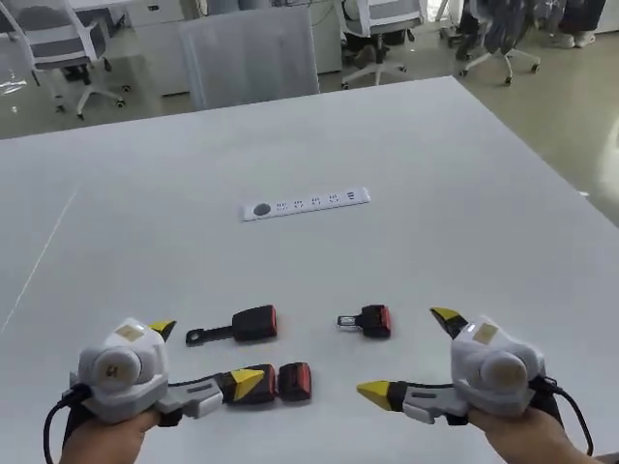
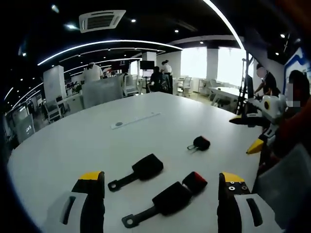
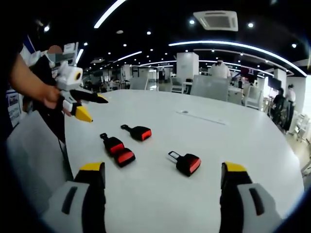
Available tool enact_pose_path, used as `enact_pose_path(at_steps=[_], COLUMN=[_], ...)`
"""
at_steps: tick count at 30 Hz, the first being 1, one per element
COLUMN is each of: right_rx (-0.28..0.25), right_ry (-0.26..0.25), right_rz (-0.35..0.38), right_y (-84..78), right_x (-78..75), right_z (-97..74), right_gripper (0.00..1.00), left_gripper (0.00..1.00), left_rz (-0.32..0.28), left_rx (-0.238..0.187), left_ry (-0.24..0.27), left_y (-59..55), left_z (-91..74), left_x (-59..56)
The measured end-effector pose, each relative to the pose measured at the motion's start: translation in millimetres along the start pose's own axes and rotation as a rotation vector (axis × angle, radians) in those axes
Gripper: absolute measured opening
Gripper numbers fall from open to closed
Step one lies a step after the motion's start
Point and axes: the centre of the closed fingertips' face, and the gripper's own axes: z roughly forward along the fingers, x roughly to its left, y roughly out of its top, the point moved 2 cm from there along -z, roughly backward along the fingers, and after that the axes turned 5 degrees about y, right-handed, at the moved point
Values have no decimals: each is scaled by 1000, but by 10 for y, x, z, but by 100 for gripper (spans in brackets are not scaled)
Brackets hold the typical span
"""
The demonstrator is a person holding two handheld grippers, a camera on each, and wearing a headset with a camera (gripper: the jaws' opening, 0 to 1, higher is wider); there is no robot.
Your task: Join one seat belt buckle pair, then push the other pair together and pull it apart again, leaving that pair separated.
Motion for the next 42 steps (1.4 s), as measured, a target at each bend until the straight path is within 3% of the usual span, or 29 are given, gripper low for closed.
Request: enact_pose_path(at_steps=[11,17,42], right_rx=[8,8,-10], right_ry=[-6,0,-5], right_rz=[5,-5,8], right_y=[-148,-175,-164], right_x=[63,135,155], right_z=[-267,-301,-309], right_gripper=[100,100,100], left_gripper=[100,100,100], left_rz=[15,1,-16], left_rx=[-49,-70,-65], left_ry=[5,12,2], left_y=[60,43,-34], left_z=[-321,-380,-492], left_x=[55,66,38])
